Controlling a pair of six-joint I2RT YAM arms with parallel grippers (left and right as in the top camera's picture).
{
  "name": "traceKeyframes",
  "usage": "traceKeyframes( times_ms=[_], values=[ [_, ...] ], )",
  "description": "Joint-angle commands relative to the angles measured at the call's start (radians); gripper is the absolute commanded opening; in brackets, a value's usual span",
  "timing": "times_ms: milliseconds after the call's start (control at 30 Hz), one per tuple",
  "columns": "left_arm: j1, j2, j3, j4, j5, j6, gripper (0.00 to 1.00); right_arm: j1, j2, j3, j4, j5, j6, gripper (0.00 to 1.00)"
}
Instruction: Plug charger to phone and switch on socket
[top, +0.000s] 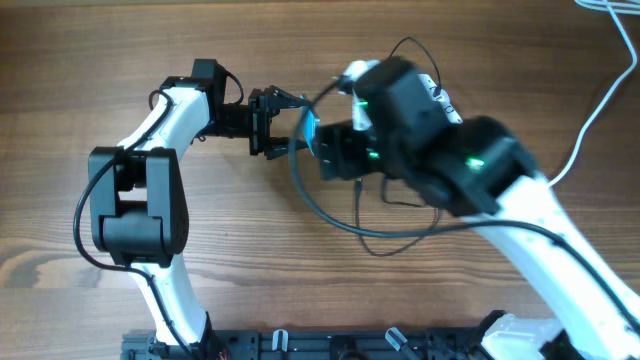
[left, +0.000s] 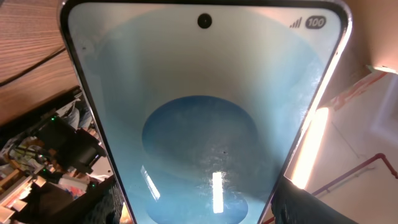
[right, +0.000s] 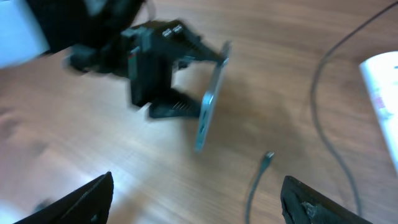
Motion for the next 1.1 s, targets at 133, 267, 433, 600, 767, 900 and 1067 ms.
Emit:
traceKeyframes(
  times_ms=[133,267,433,600,767,900,1067],
  values=[
    [0.002,-0.035,0.013,-0.001,0.048,0.001,0.72,0.059,0.218,0.024,0.061,0.278,0.222,0.82],
    [0.002,-0.035,0.013,-0.001,0.048,-0.009,0.72,0.059,0.268,0.023,0.102,0.227,0.223,0.74],
    [0.002,-0.035,0.013,-0.001,0.048,-0.055,0.72,0.059,0.300,0.021,0.135,0.230,0.241,0.61],
    [0.002,-0.035,0.013,-0.001,0.048,-0.056,0.72,0.059,0.314,0.019,0.148,0.231,0.241,0.40],
    [0.002,-0.035,0.013,-0.001,0.049,-0.075,0.72,0.059,0.315,0.019,0.166,0.231,0.241,0.20],
    [0.002,-0.035,0.013,-0.001,0.049,-0.082,0.72,0.059,0.319,0.018,0.166,0.230,0.241,0.20],
    [0.002,-0.035,0.013,0.000,0.048,-0.100,0.73,0.059,0.321,0.018,0.169,0.231,0.240,0.04]
  ],
)
